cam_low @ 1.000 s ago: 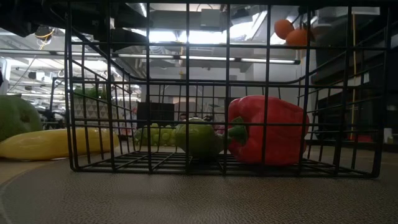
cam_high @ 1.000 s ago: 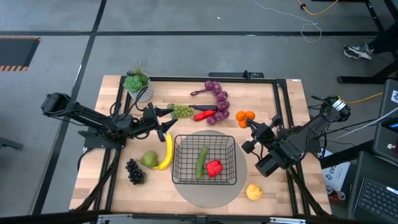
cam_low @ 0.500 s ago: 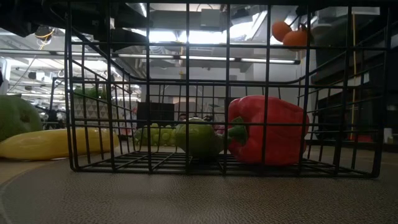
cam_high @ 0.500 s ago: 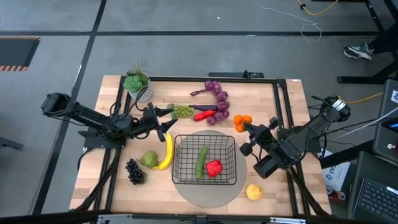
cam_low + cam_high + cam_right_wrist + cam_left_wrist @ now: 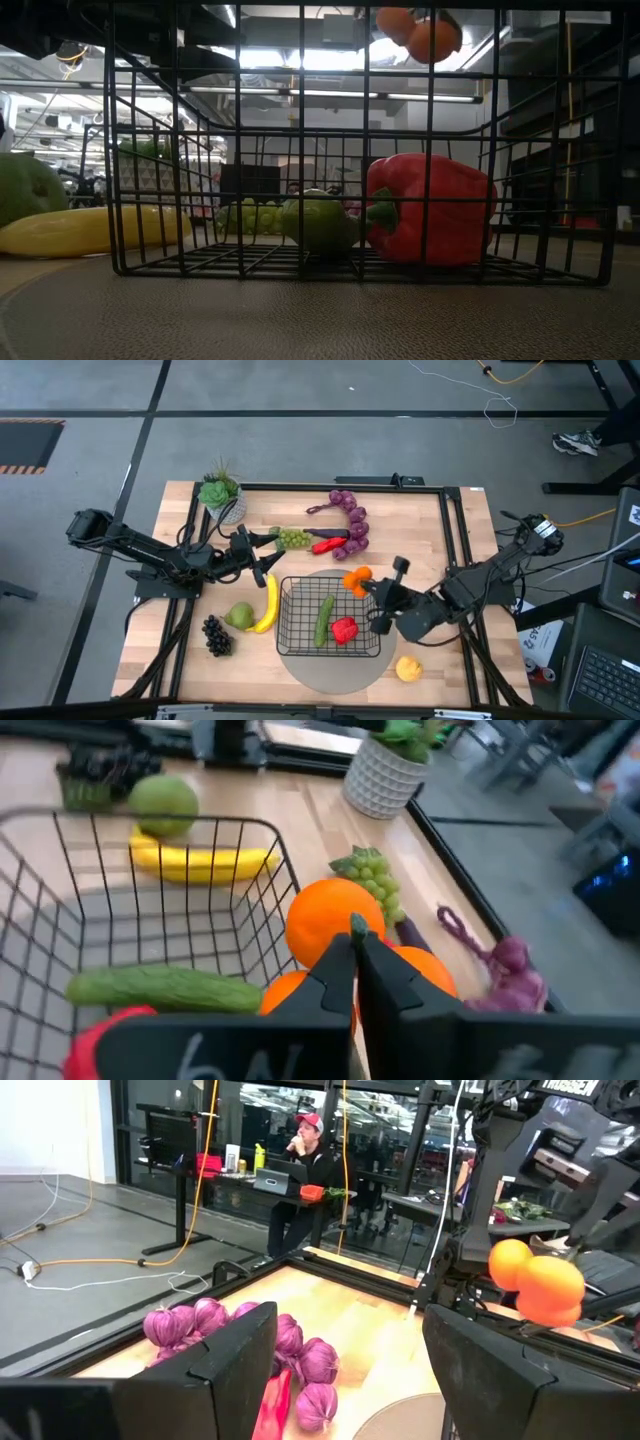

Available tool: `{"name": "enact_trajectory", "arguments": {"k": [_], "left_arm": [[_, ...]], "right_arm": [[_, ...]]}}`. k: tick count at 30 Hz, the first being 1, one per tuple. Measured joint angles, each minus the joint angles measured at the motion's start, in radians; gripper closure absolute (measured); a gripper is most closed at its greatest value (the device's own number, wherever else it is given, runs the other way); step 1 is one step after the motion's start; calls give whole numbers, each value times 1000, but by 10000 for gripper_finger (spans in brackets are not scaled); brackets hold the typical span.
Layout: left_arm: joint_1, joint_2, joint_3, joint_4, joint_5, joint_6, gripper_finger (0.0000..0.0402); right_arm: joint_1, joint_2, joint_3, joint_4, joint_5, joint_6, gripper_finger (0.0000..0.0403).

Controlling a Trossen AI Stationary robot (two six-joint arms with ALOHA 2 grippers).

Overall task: Build produce basket
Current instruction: Put the orange tangerine into the wire basket

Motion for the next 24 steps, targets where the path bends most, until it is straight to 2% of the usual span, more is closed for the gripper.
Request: {"name": "enact_trajectory", "arguments": {"k": [3, 10, 13, 18, 24], "left_arm": [[0, 0, 0, 0, 0, 0, 154], [0, 0, 0, 0, 0, 0, 154], [0, 0, 0, 0, 0, 0, 154], [0, 0, 0, 0, -1, 55, 154], [0, 0, 0, 0, 0, 69, 154]], "right_arm": [[-34, -1, 0, -10, -27, -82, 403], [-162, -68, -1, -22, -112, -157, 403], [-220, -116, -1, -12, -199, -181, 403], [-276, -150, -6, 133, -412, -302, 403], [-299, -150, -37, 315, -497, -494, 403]]}}
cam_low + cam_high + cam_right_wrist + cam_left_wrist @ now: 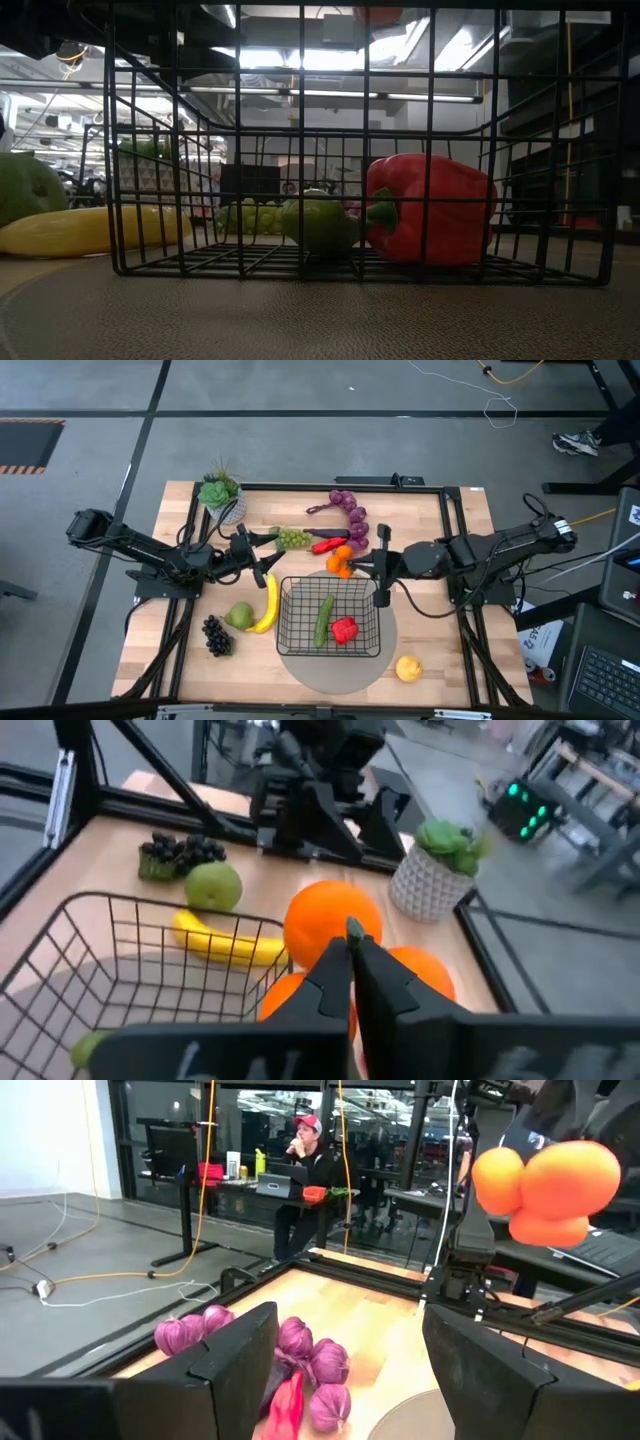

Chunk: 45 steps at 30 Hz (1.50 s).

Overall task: Build produce basket
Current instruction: Put the orange tangerine into the wire basket

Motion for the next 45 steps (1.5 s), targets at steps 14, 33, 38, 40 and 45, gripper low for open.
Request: {"name": "enact_trajectory", "arguments": {"k": [14, 33, 38, 40, 45], "left_arm": [[0, 0, 0, 0, 0, 0, 154], [0, 0, 0, 0, 1, -1, 154], [0, 0, 0, 0, 1, -1, 154], [0, 0, 0, 0, 1, 0, 154], [0, 0, 0, 0, 1, -26, 154]], "right_arm": [[-207, -95, -6, -7, -176, 25, 403], [-187, -114, -399, 398, -393, 181, 402], [-151, -114, -403, 420, -443, 208, 402], [-134, -114, -403, 458, -444, 205, 402], [-113, -111, -403, 490, -444, 174, 402]]}}
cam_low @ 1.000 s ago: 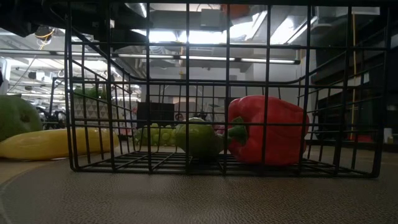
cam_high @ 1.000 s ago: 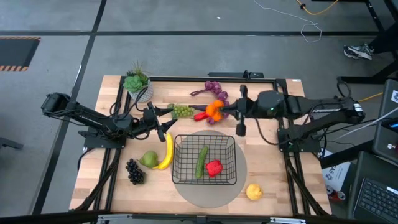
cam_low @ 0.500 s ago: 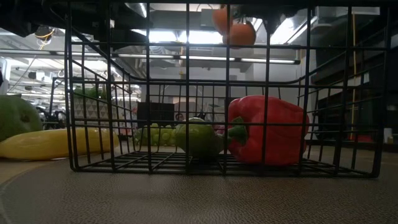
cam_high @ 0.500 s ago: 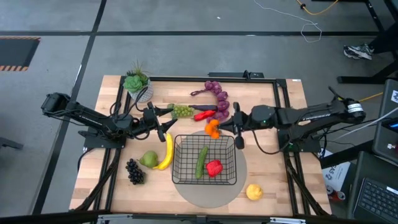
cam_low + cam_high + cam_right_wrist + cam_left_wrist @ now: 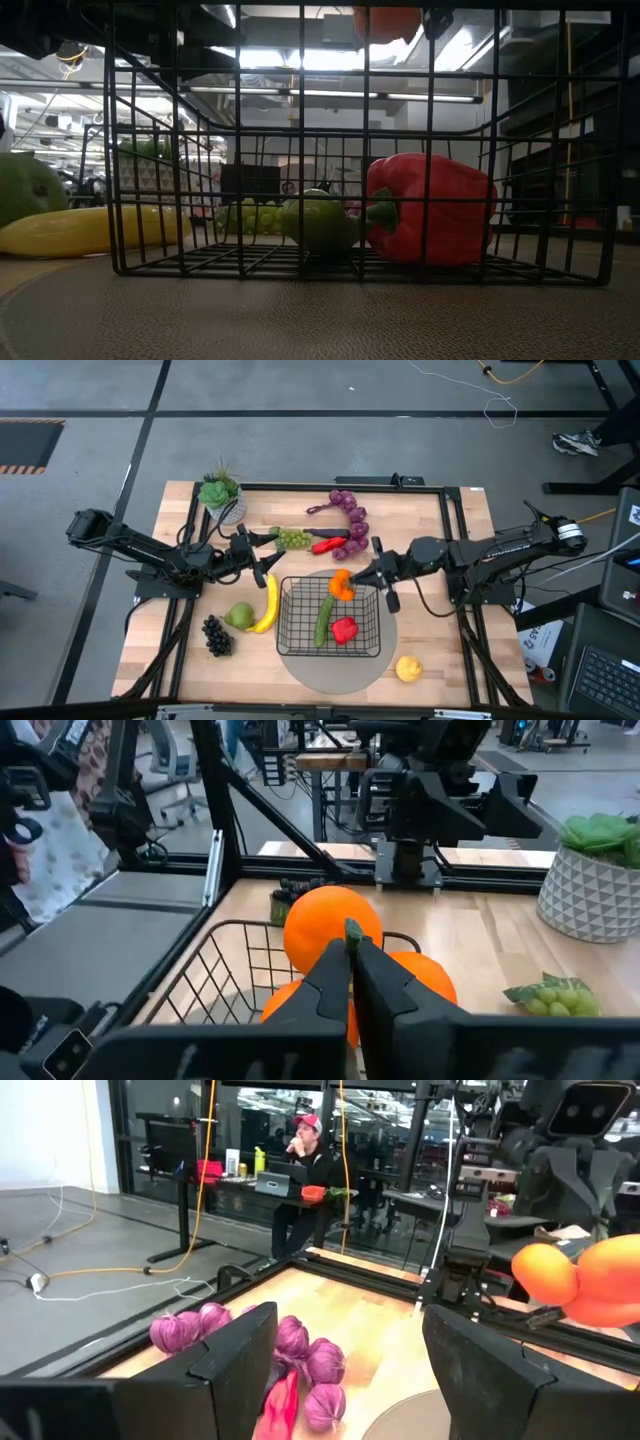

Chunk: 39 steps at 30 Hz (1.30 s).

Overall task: Build produce basket
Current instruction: Put the orange tangerine into the wire basket

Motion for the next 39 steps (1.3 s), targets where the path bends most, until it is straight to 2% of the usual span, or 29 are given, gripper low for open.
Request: {"name": "enact_trajectory", "arguments": {"k": [12, 21, 39], "left_arm": [[0, 0, 0, 0, 0, -2, 154], [0, 0, 0, 0, 0, -1, 154], [0, 0, 0, 0, 0, 0, 154]], "right_arm": [[1, 0, 0, -1, 0, 3, 401], [1, 0, 0, -3, 1, 4, 376], [1, 0, 0, -4, 2, 4, 374]]}}
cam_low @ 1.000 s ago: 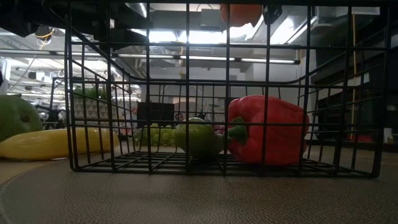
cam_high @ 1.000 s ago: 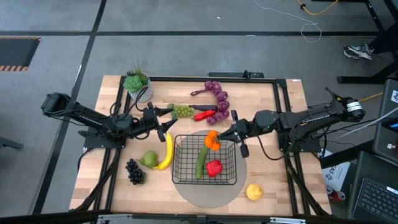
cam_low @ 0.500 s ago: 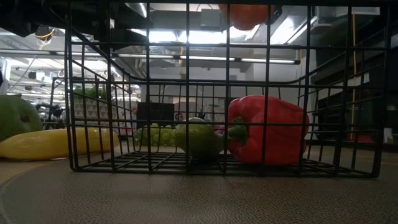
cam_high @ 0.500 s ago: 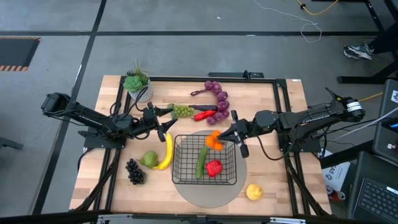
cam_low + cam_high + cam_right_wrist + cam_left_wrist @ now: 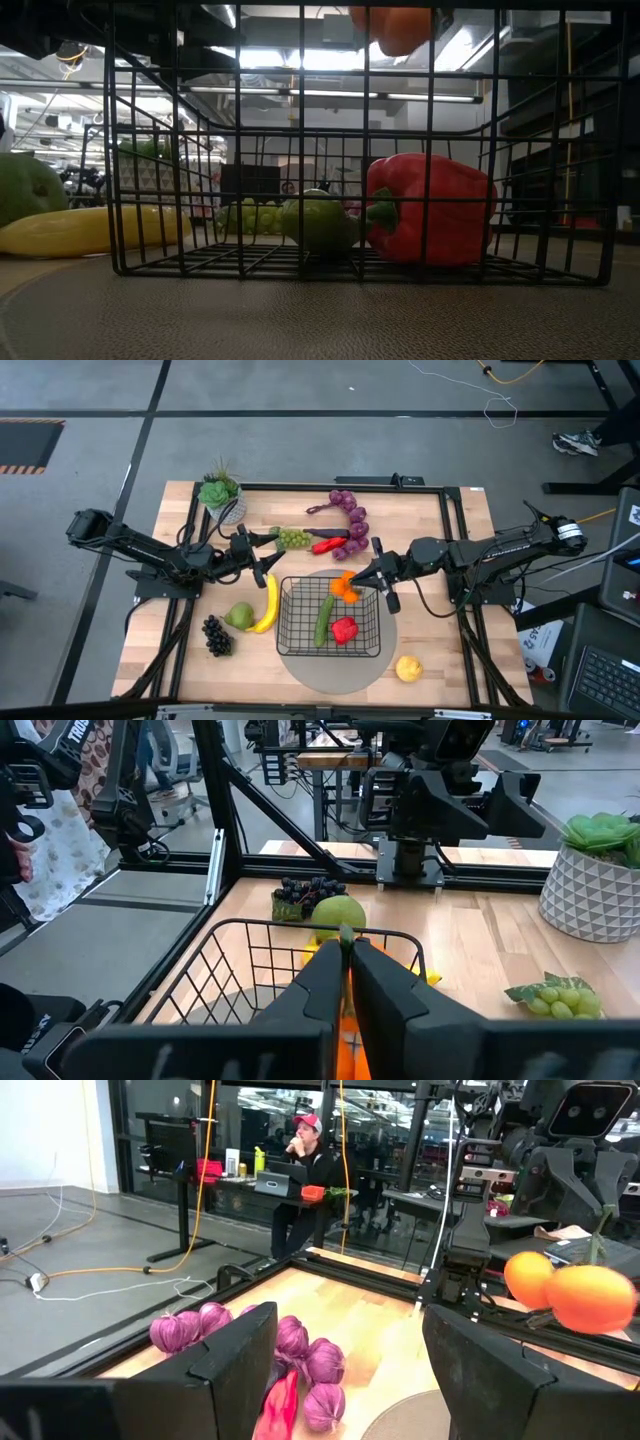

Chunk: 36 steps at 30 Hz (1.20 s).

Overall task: Build produce basket
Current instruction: Put the orange tangerine into the wire basket

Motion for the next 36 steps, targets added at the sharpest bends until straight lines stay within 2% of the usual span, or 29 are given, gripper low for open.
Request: {"name": "enact_trajectory", "arguments": {"k": [36], "left_arm": [[0, 0, 0, 0, 0, 1, 154]], "right_arm": [[0, 0, 0, -7, 1, 34, 373]]}}
